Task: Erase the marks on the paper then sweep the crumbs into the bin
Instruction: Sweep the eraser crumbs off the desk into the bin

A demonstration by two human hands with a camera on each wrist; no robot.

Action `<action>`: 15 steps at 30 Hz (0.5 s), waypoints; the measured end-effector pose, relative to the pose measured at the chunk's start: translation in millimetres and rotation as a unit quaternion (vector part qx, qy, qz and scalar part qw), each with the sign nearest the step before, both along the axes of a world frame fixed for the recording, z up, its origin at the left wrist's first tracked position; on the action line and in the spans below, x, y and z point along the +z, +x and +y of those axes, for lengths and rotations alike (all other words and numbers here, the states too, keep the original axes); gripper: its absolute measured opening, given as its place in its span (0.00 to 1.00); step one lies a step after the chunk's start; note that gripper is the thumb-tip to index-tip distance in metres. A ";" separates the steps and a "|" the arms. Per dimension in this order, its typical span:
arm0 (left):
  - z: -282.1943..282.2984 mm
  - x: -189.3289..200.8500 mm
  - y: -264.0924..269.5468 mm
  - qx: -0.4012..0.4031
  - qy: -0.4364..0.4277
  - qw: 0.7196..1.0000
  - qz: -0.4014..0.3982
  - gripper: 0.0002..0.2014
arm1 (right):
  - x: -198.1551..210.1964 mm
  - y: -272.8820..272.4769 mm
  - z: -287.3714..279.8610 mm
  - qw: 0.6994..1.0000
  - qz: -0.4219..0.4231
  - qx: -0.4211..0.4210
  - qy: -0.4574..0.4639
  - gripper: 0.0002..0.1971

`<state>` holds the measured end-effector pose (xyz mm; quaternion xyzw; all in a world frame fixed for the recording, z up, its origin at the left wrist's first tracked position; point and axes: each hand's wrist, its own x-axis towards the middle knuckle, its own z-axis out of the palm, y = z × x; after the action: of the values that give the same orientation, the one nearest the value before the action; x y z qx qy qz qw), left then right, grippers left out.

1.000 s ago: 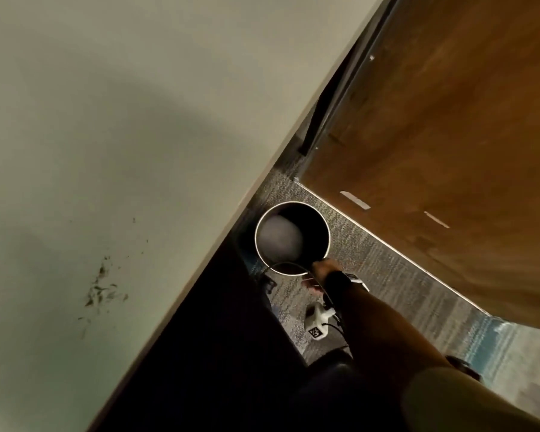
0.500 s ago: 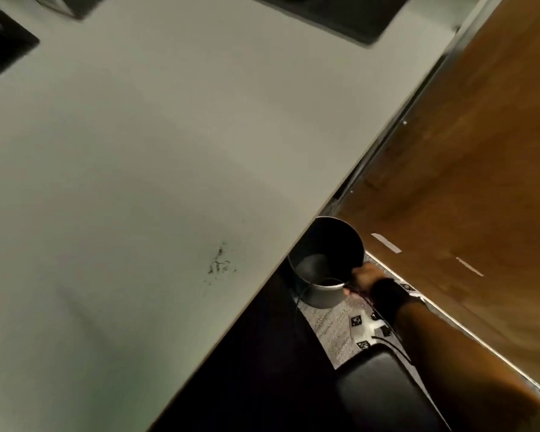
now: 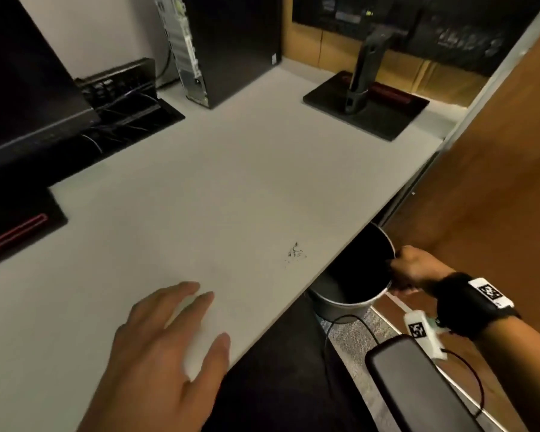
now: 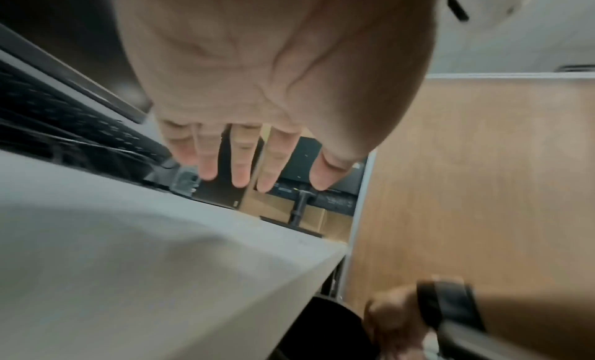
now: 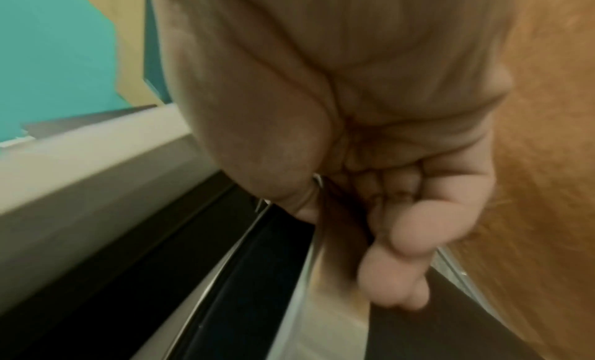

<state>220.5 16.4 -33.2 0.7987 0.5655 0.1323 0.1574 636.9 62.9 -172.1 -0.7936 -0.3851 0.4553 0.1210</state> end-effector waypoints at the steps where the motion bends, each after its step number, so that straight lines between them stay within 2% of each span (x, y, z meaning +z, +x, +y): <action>1: 2.5 -6.6 13.1 -0.038 -0.011 0.999 0.031 0.35 | 11.5 -5.6 -2.7 1.000 -0.008 0.008 0.008 0.20; 3: 2.1 -29.0 40.9 -0.072 -0.062 0.985 0.142 0.45 | 29.9 -14.9 -9.3 1.000 -0.010 0.014 0.019 0.19; 4: 3.3 -34.9 51.9 -0.052 -0.108 0.981 0.151 0.47 | 36.7 -17.6 -11.7 1.000 -0.011 0.016 0.022 0.19; 8: -6.2 -54.0 95.2 -0.036 -0.124 0.986 0.107 0.48 | 56.0 -19.6 -22.7 0.999 -0.024 0.026 0.033 0.19; 10: -0.9 -48.1 119.1 -0.027 -0.111 0.987 0.114 0.49 | 58.5 -19.1 -27.5 0.998 -0.031 0.035 0.031 0.20; 12: 8.9 -40.5 141.2 -0.012 -0.147 0.981 0.127 0.49 | 60.6 -19.6 -29.9 0.998 -0.029 0.042 0.029 0.20; 15: 23.0 -38.2 175.4 -0.017 -0.144 0.984 0.101 0.49 | 66.9 -20.1 -30.4 0.998 -0.027 0.056 0.026 0.20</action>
<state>395.8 39.5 -71.4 0.7863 0.5781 -0.0348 0.2155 616.7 32.5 -105.1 -0.7790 -0.4443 0.4296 0.1056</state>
